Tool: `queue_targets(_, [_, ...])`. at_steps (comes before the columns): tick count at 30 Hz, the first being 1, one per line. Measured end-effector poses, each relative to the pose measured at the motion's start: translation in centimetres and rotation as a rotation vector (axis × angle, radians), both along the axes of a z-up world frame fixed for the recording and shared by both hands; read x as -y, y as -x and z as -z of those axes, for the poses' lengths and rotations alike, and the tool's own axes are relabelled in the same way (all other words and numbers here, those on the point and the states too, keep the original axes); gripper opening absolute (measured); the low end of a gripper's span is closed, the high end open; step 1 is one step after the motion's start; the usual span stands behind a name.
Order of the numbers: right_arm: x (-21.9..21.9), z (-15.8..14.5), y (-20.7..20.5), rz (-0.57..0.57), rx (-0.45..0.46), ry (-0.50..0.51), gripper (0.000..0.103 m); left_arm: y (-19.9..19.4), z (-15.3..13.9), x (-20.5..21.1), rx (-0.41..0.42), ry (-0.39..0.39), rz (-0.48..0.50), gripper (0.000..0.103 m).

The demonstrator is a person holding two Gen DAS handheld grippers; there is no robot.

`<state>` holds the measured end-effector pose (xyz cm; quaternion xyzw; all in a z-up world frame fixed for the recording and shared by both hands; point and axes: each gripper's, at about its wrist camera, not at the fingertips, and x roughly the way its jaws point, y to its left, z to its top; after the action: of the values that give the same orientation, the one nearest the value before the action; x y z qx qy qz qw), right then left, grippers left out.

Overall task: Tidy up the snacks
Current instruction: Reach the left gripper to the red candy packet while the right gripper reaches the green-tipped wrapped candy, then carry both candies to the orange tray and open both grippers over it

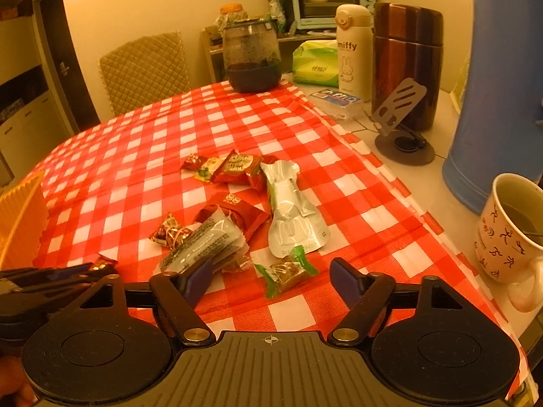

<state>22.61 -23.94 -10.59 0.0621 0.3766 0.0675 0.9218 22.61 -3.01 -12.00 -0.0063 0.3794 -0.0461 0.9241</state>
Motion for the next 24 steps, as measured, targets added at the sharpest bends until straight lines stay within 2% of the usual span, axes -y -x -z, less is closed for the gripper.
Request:
queue_targets(3, [-0.2,0.7,-0.6,-0.007,-0.023,0.027,0.064,0.8,-0.8,-0.4,0.007,0.007,0.014,0.020])
queue_targets(10, [-0.7,1.5,-2.0,-0.039,-0.027,0.141,0.053,1.8,-1.3,0.0,0.014,0.030,0.044,0.020])
queue_targets(12, [-0.9,1.8,-2.3,-0.051,-0.038,0.159,0.040,2.0,-1.3,0.0,0.011,0.040,0.047,0.020])
queue_targets(15, [-1.2,2.0,-2.1,-0.059,-0.040,0.191,0.028,2.4,-1.5,0.1,0.012,0.049,0.052,0.020])
queue_targets(20, [-0.9,1.0,-1.2,-0.024,-0.018,0.189,0.027,3.0,-2.2,-0.1,0.022,0.059,0.042,0.020])
queue_targets(24, [-1.3,-1.2,0.1,-0.023,0.065,0.142,0.027,3.9,-3.7,-1.0,0.051,0.062,0.011,0.020])
